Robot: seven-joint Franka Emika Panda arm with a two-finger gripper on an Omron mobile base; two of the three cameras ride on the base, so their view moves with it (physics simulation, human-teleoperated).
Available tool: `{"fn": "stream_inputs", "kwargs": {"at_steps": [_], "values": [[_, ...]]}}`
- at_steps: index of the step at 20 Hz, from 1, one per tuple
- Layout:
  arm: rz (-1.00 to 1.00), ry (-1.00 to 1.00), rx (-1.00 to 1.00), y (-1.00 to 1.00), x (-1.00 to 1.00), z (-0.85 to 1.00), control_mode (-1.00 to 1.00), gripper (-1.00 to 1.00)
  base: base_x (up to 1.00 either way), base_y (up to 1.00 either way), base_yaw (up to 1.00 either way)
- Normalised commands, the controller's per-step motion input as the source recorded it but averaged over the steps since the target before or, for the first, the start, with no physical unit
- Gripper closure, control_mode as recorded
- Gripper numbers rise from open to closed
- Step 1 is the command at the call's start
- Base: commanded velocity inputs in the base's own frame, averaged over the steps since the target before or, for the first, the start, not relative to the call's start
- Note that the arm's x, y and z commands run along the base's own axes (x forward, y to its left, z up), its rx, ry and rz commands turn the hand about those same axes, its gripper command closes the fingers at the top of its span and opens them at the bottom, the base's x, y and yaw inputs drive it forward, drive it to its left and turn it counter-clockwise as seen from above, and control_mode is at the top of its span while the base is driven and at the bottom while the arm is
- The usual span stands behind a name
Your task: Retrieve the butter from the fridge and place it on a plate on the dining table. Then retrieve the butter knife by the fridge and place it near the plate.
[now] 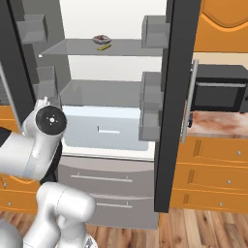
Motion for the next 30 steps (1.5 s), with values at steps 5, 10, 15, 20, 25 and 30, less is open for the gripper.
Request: {"fn": "stream_inputs", "kwargs": {"at_steps": [5, 10, 15, 20, 25, 30], "values": [[0.0, 0.0, 0.0, 0.11, 0.48, -0.1, -1.0, -1.0, 0.0, 0.0, 0.0], [0.01, 0.0, 0.01, 0.06, 0.62, -0.16, -1.0, -1.0, 0.0, 0.0, 0.0], [0.03, 0.0, 0.01, 0.03, 0.55, -0.24, -1.0, -1.0, 0.0, 0.0, 0.0], [0.04, 0.0, 0.0, 0.17, 0.4, -0.26, -1.0, -1.0, 0.0, 0.0, 0.0], [0.02, 0.0, 0.0, 0.17, 0.44, -0.36, -1.0, -1.0, 0.0, 0.0, 0.0], [0.01, 0.0, 0.0, 0.1, 0.55, -0.37, -1.0, -1.0, 0.0, 0.0, 0.0]]}}
